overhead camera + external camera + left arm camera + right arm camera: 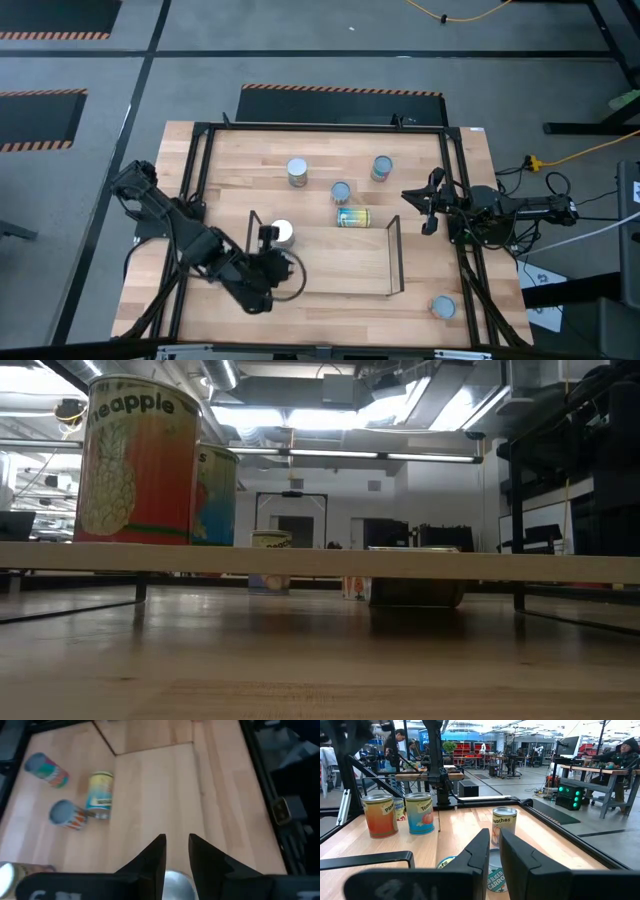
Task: Pick and place cans onto a shelf
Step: Put the yellow blue canned peaches on the shelf
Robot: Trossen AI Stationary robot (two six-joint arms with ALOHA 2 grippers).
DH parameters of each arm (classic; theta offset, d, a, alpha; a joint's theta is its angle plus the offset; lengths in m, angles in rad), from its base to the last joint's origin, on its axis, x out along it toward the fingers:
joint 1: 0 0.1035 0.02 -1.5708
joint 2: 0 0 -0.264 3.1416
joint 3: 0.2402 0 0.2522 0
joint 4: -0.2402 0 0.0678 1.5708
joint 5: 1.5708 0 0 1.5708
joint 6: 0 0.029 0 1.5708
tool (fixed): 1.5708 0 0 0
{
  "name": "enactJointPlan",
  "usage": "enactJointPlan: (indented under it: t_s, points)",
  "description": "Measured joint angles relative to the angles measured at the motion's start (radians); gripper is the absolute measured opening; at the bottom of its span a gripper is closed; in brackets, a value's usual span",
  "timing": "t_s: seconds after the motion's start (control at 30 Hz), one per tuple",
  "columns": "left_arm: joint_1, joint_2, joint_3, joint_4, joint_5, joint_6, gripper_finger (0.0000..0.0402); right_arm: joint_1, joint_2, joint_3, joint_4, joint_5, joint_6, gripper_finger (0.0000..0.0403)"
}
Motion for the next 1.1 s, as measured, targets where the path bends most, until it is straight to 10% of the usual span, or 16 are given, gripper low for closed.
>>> enactJointPlan:
  t_s: [0.67, 1.1]
  points:
    - [0.542, 0.0, 0.075, -0.016, 0.015, 0.053, 0.0073, 0.0, 0.0, 0.0, 0.0, 0.0, 0.0, 0.0048]
    - [0.864, 0.0, -0.004, -0.003, 0.22, -0.004, 0.0073, 0.0, 0.0, 0.0, 0.0, 0.0, 0.0, 0.0048]
